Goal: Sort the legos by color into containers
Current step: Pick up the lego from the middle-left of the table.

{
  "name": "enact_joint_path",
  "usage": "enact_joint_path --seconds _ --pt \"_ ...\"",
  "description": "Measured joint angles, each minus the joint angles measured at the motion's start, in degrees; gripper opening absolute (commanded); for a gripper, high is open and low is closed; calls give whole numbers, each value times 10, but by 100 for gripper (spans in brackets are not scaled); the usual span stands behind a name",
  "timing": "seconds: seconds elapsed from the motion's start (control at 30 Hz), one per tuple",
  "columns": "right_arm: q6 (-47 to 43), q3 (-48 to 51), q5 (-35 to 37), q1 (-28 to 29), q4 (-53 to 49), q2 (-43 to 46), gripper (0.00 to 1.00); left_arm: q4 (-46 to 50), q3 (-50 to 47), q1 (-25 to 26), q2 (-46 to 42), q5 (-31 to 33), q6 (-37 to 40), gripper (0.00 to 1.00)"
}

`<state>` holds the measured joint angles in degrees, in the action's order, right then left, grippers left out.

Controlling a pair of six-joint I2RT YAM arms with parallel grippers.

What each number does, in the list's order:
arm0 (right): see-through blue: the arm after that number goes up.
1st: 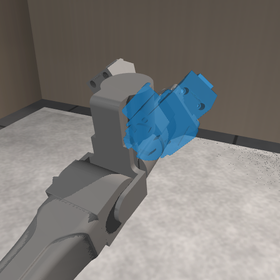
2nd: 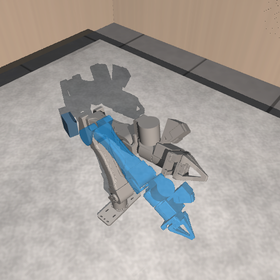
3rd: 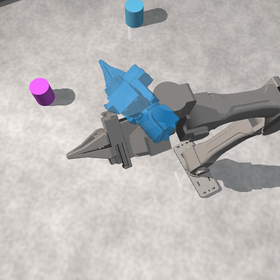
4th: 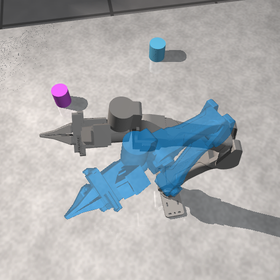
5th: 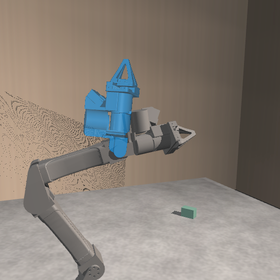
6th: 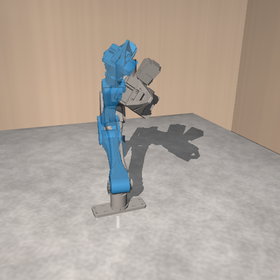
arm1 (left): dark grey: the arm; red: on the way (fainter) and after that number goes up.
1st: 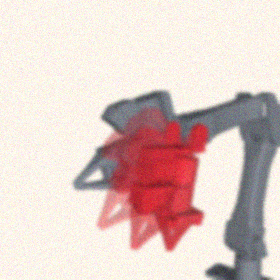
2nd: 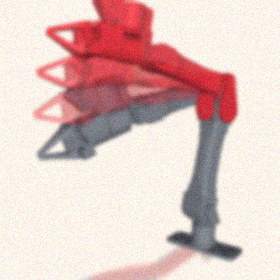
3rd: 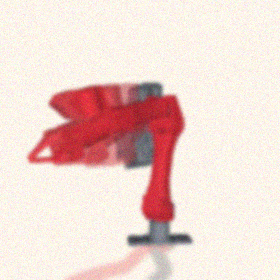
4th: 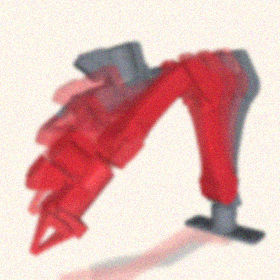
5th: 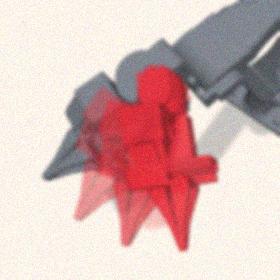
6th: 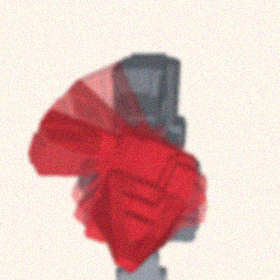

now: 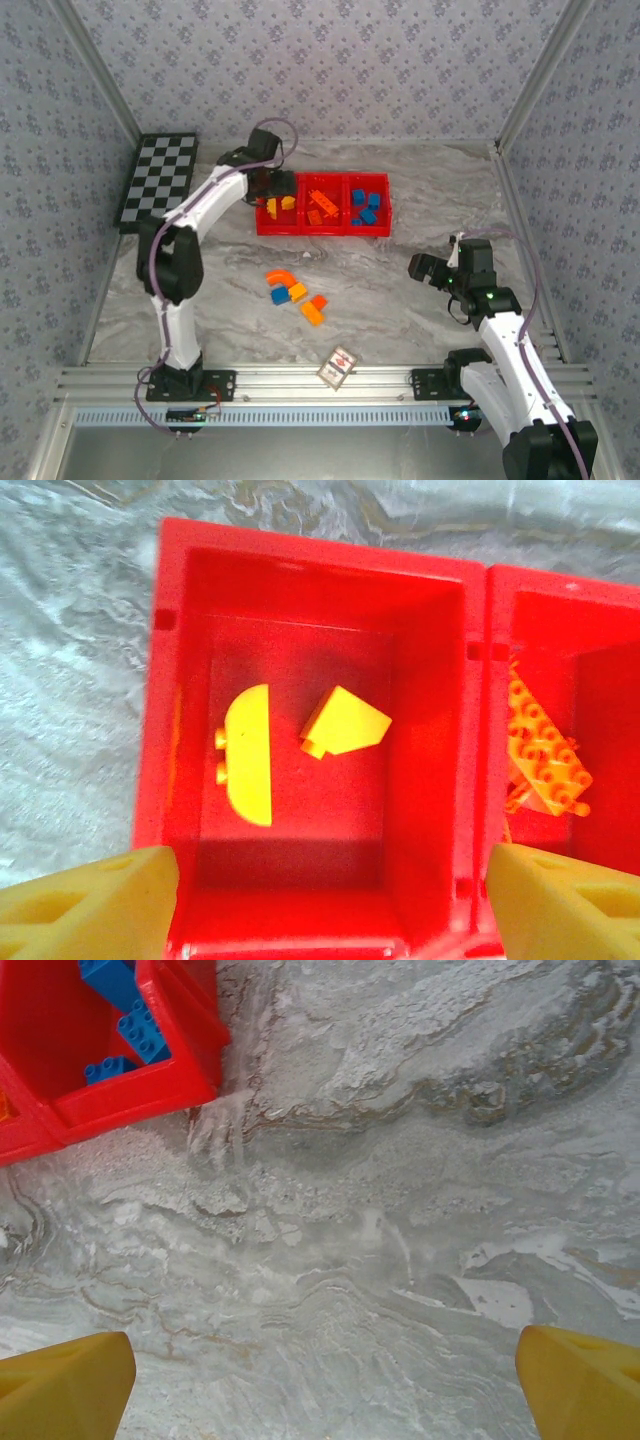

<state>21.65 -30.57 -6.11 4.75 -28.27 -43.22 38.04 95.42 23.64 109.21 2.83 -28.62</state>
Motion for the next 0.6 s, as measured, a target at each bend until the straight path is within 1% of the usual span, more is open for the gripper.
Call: enact_joint_path --seconds 0.13,0.23,0.3,0.4,0.43,0.47,0.53,0.6 --pt "5 0 21 -14 -6 4 100 -35 -125 10 -124 11 -40 88" --pt "5 3 18 -30 -6 16 100 -55 -222 46 -211 36 -81 89" --pt "6 7 13 -37 -6 20 100 -60 -287 85 -262 54 -115 90" --pt "5 8 7 -39 -6 20 100 -63 -381 162 -323 91 -186 93" --pt "6 8 5 -39 -6 19 100 -61 -407 193 -339 107 -214 96" --pt "6 8 3 -41 -5 19 100 -57 -427 222 -349 123 -241 100" --pt "6 8 -1 -43 -4 19 100 -38 -449 282 -362 157 -297 100" --pt "5 8 -5 -45 -3 19 100 -22 -451 335 -364 189 -345 100"
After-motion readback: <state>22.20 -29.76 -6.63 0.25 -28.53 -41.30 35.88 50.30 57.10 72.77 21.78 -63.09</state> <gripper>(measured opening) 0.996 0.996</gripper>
